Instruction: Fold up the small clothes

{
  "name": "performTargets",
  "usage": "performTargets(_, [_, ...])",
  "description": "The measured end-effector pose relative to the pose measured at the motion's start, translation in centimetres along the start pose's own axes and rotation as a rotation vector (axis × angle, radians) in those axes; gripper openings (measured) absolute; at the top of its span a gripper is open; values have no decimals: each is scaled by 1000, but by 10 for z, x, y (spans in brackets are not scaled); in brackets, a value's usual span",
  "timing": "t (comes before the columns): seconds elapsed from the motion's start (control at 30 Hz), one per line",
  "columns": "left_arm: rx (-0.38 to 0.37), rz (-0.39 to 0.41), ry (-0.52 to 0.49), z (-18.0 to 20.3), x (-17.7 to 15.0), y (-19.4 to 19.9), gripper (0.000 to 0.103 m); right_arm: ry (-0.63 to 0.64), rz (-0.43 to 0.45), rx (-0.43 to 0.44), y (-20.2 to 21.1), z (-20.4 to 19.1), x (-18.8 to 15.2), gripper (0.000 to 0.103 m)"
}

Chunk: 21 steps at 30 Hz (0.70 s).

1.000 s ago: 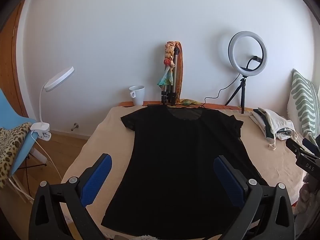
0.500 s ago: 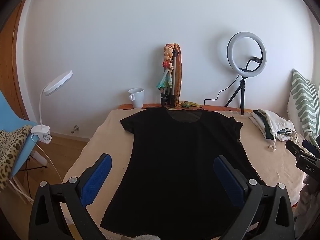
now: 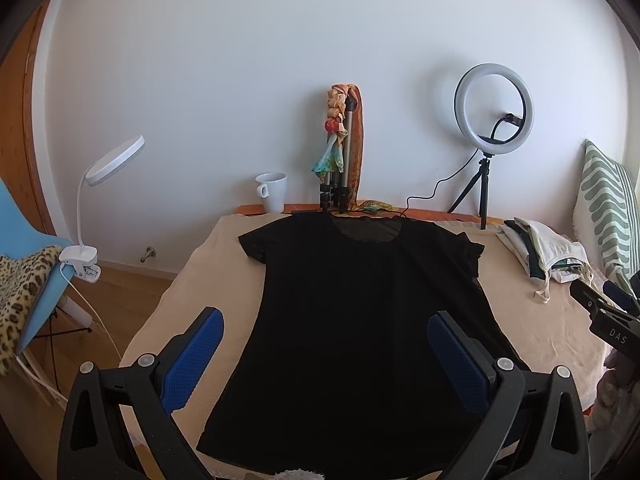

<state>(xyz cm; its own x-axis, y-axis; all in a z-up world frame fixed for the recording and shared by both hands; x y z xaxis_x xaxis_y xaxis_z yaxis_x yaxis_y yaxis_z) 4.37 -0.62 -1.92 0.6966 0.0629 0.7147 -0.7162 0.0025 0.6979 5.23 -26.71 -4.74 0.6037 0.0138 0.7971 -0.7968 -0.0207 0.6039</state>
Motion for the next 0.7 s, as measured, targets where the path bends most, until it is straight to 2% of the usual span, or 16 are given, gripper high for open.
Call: performTargets(0.7, [0, 5, 5, -1, -3, 1, 103, -8, -14, -3, -3, 1, -2, 103])
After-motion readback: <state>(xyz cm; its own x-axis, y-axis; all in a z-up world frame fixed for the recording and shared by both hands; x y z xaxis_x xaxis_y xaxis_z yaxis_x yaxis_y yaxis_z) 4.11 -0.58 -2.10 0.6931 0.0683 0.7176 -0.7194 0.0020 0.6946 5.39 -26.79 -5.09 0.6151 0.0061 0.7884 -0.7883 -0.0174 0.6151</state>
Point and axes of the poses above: each gripper's, at about its wrist camera, not at the fingertips, and y roughly against the way its jaws point, z to its right, x to its top, the point moved 5 cm from there along -y, roughly the way its jaws point, and after that the axes turned 12 degrees about -z, right-handed, at the moved point
